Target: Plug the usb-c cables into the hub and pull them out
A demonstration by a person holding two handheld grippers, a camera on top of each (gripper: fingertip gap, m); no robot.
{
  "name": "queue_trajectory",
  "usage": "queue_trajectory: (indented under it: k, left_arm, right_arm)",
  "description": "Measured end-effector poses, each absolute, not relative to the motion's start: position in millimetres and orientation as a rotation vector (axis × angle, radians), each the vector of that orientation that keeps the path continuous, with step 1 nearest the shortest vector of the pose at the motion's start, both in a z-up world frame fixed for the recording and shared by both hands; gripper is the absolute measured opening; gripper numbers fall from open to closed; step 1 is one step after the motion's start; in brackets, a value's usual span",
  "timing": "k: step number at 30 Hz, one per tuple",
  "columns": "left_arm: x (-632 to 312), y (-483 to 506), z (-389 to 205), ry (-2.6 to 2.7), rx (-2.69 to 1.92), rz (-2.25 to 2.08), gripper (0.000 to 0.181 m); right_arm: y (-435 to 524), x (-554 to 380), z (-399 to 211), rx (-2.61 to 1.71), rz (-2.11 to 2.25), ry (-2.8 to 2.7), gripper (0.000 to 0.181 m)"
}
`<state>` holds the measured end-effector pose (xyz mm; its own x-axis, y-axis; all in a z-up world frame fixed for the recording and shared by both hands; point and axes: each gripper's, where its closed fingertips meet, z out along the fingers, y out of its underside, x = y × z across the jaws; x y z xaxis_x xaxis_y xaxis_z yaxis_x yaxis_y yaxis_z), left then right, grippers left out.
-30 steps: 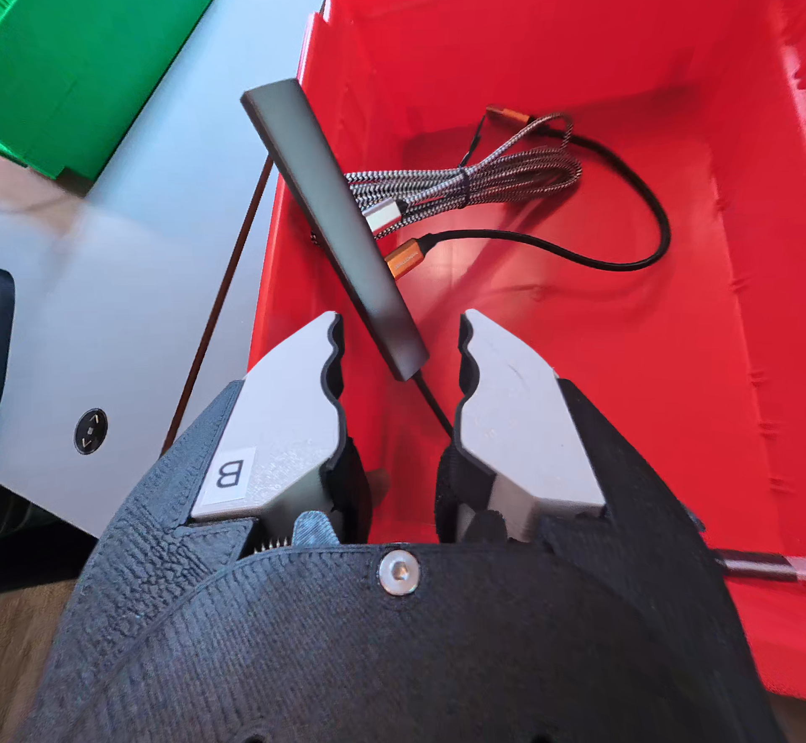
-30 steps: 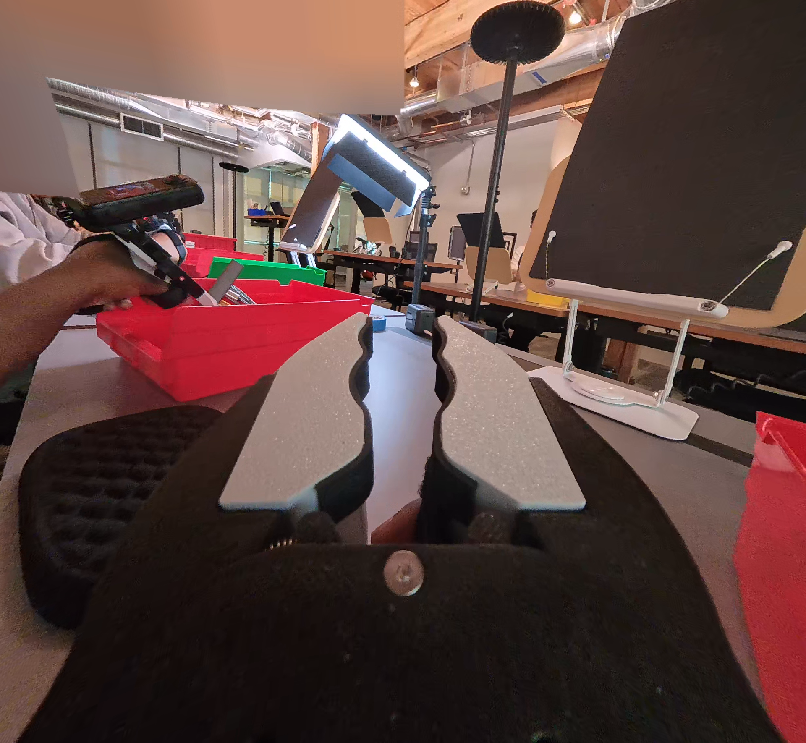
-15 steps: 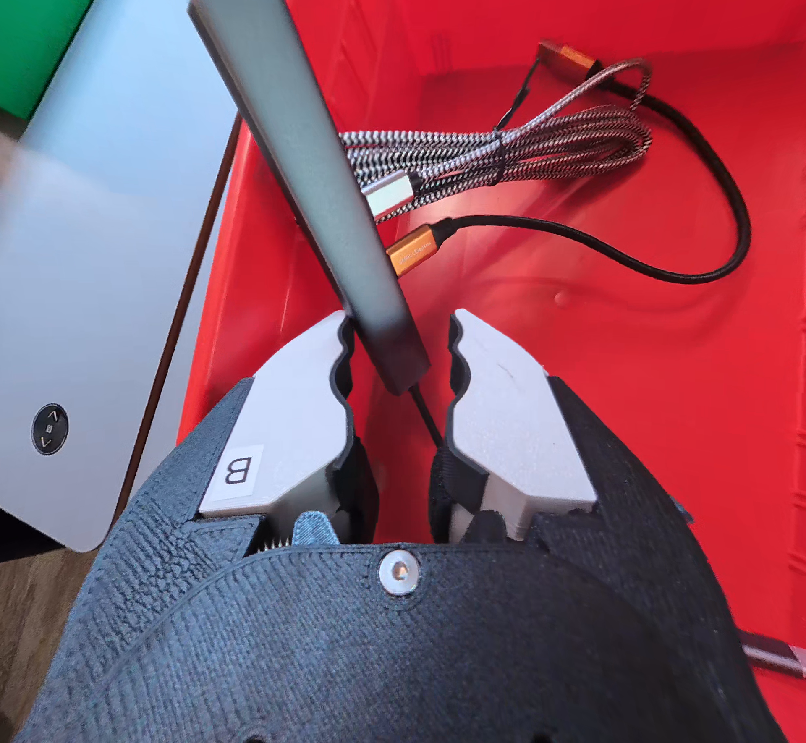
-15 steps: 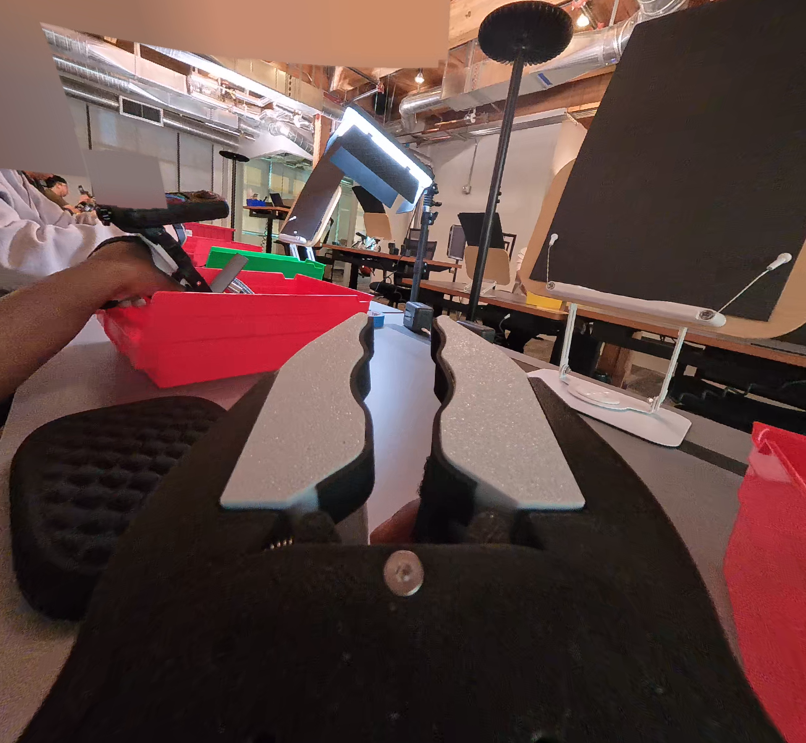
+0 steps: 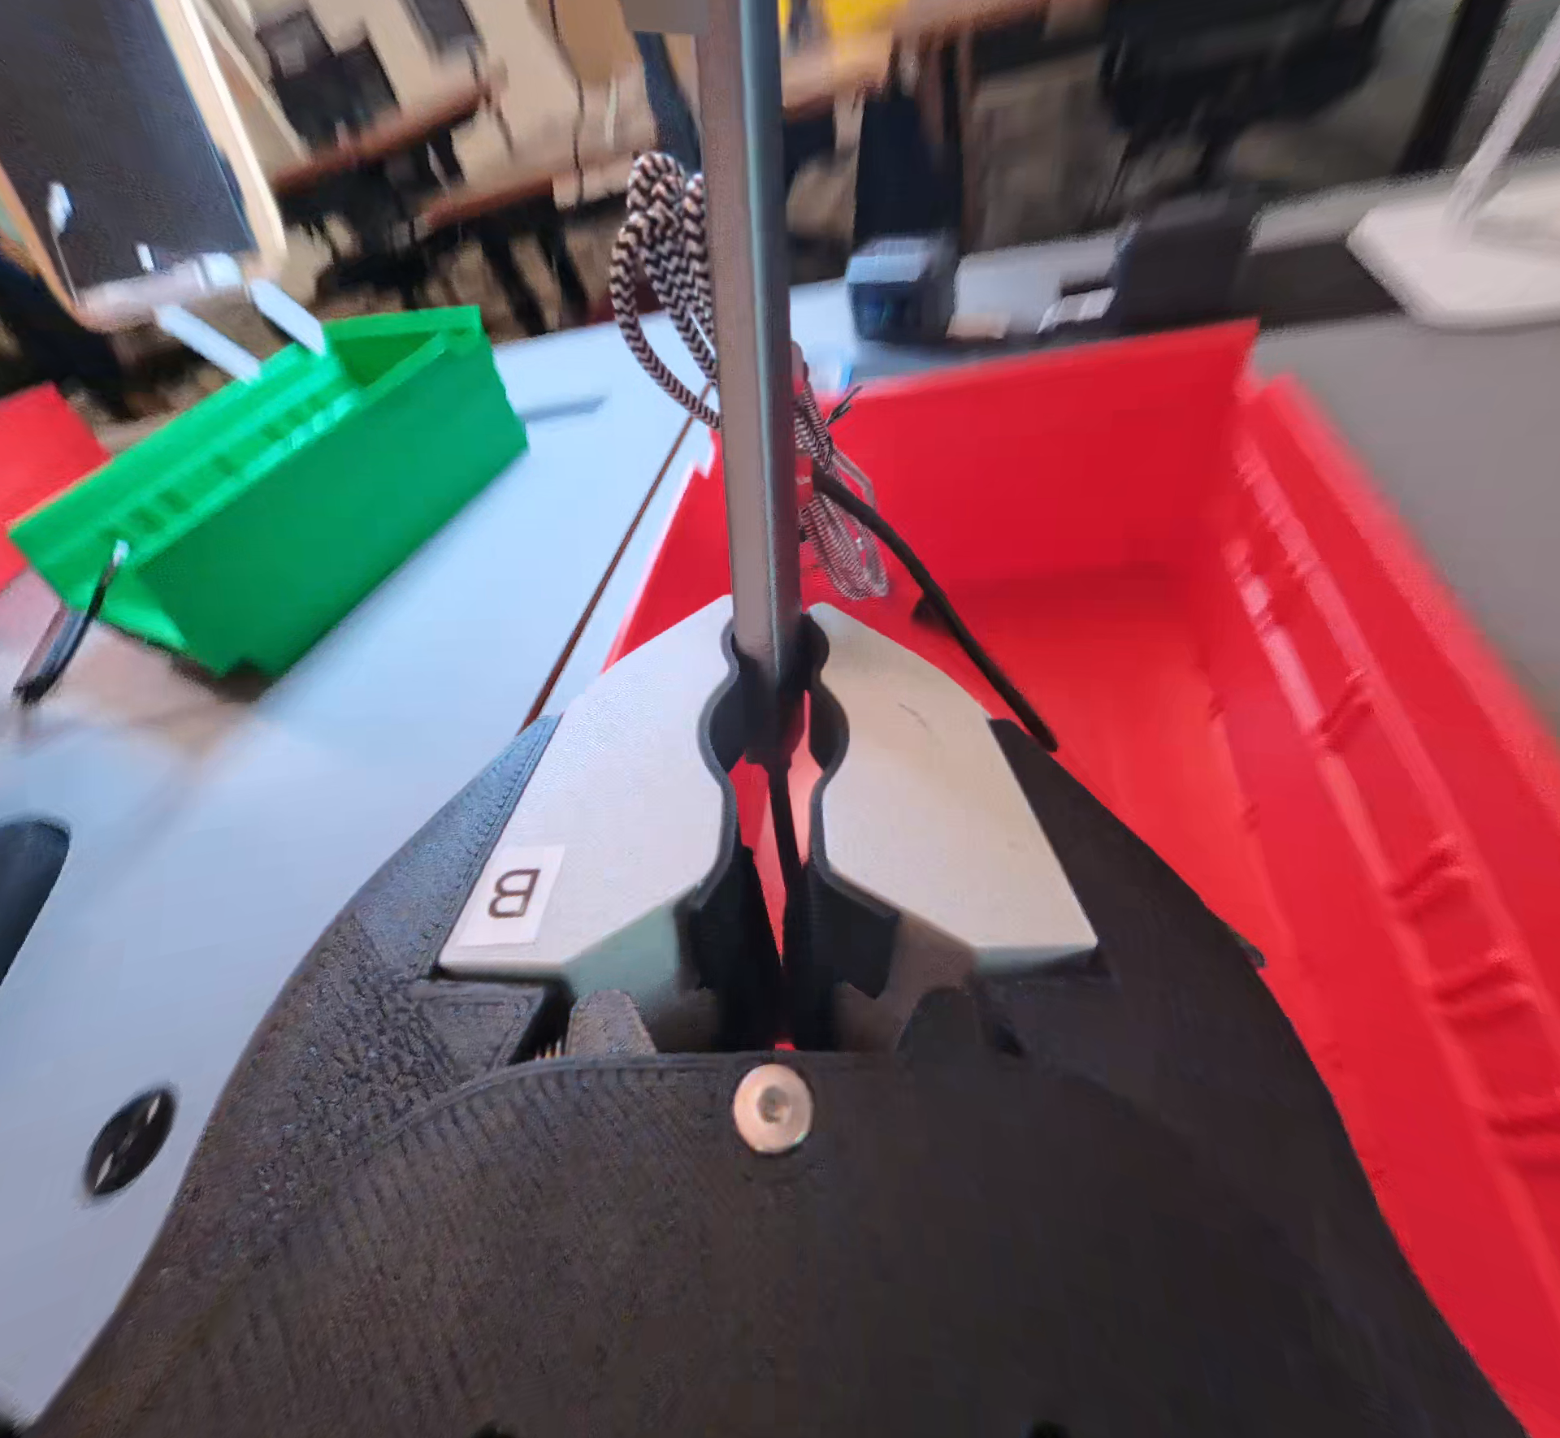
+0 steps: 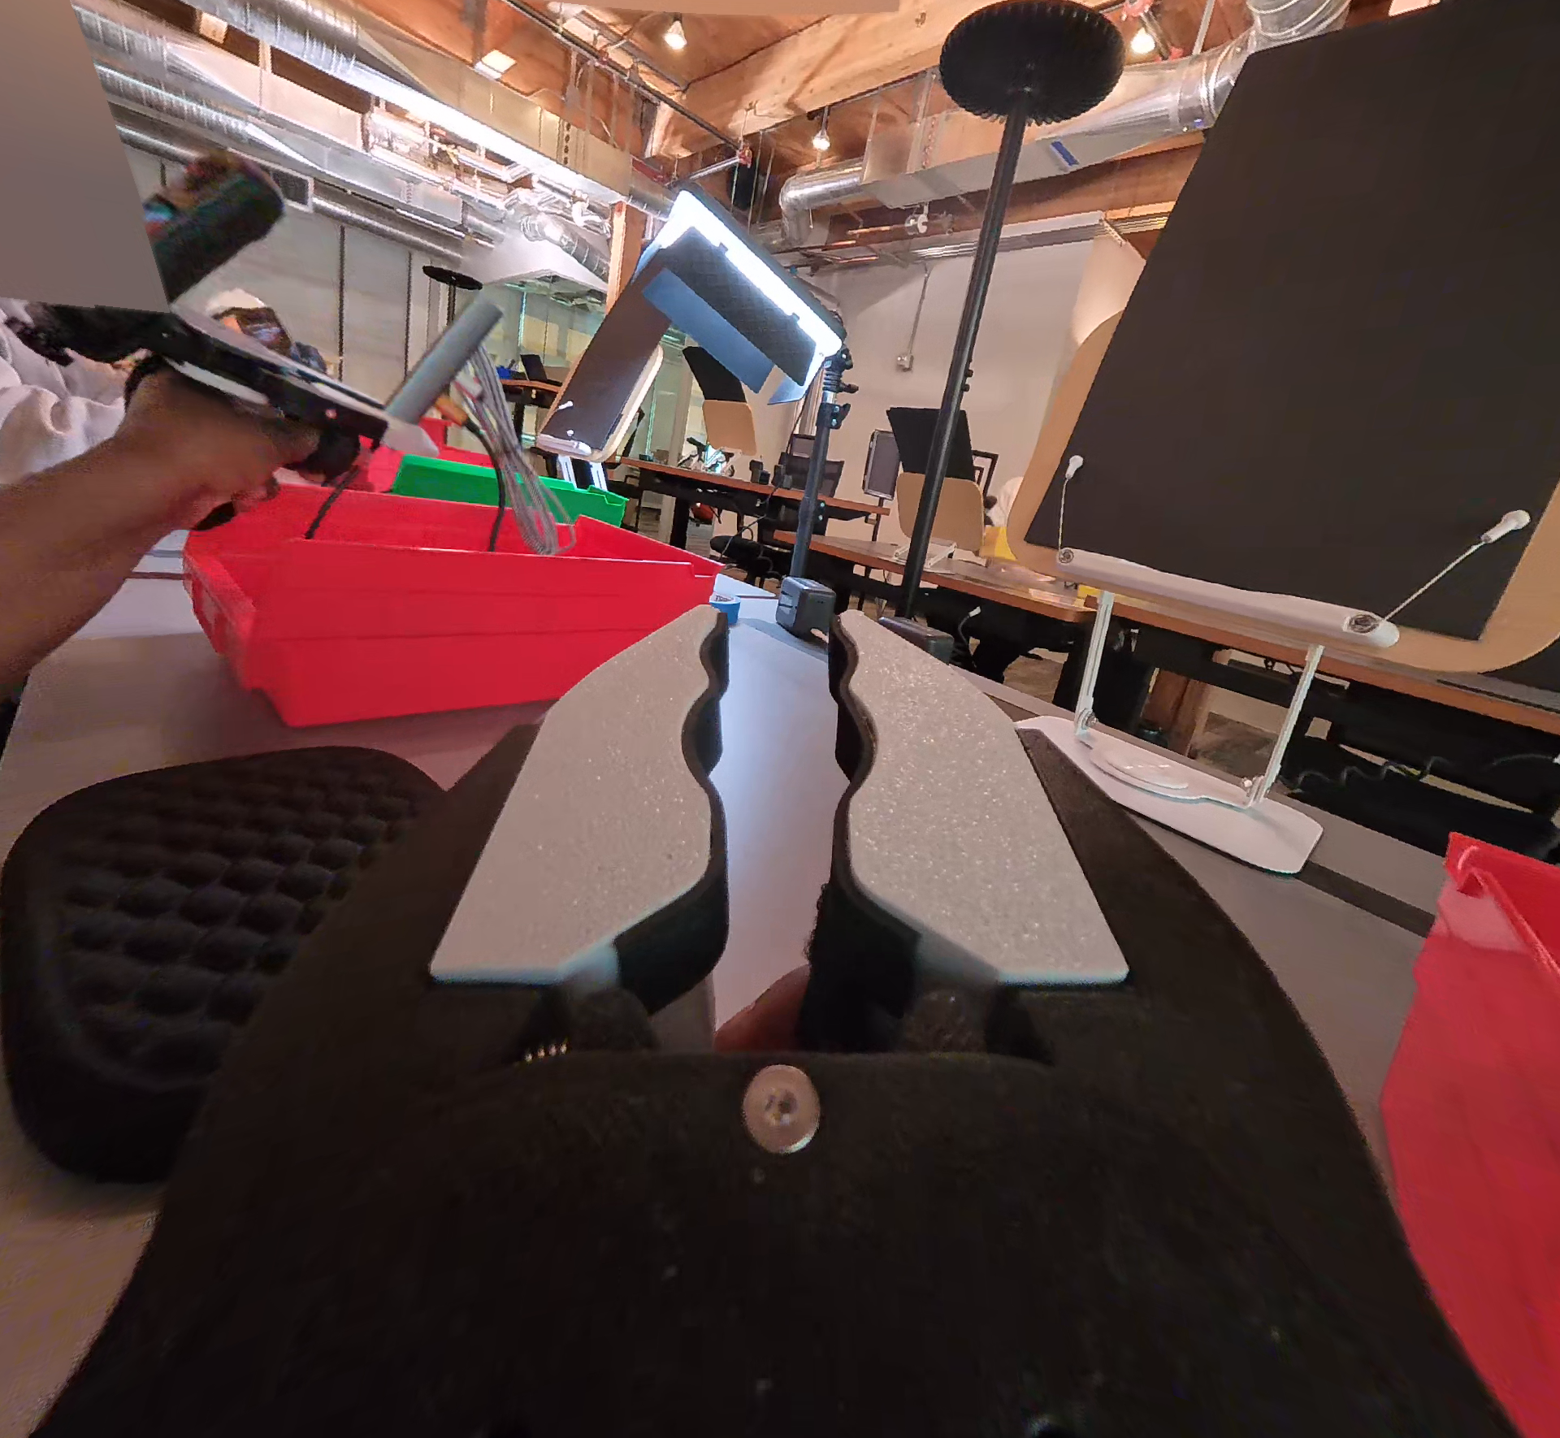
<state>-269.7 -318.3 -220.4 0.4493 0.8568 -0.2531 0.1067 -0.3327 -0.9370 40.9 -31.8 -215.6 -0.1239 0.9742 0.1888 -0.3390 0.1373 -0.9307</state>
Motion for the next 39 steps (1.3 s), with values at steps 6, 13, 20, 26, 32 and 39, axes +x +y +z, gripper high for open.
queue_trajectory:
  k: [6,13,20,26,32,39]
  left_arm:
    - [-207.3,-290.8,-112.4,-0.454,-1.232,0.832,0.007]
    - [-126.8,-274.6,-25.5,-0.162,-0.882,0.612,0.007]
    - [-64.3,-197.2,-24.6,0.017,-1.000,0.182,0.007]
    - [-38.3,-107.3,-120.8,0.070,-1.343,-0.071,0.007]
    - [-2.2,-61.8,-206.6,0.160,-1.595,-0.176,0.007]
    - [21.1,-47.9,-251.9,0.236,-1.714,-0.250,0.007]
  right_arm:
    - [-35.4,42.8,-216.3,-0.766,1.324,-1.144,0.021]
    - [-36.7,43.3,-217.6,-0.767,1.320,-1.142,0.021]
    - [-31.5,47.0,-215.0,-0.755,1.324,-1.113,0.022]
    - [-39.6,78.2,-178.6,-0.479,1.408,-0.918,0.034]
    - [-36.3,82.2,-173.0,-0.420,1.305,-0.867,0.031]
    - [-36.3,37.4,-204.5,-0.518,0.790,-1.176,0.019]
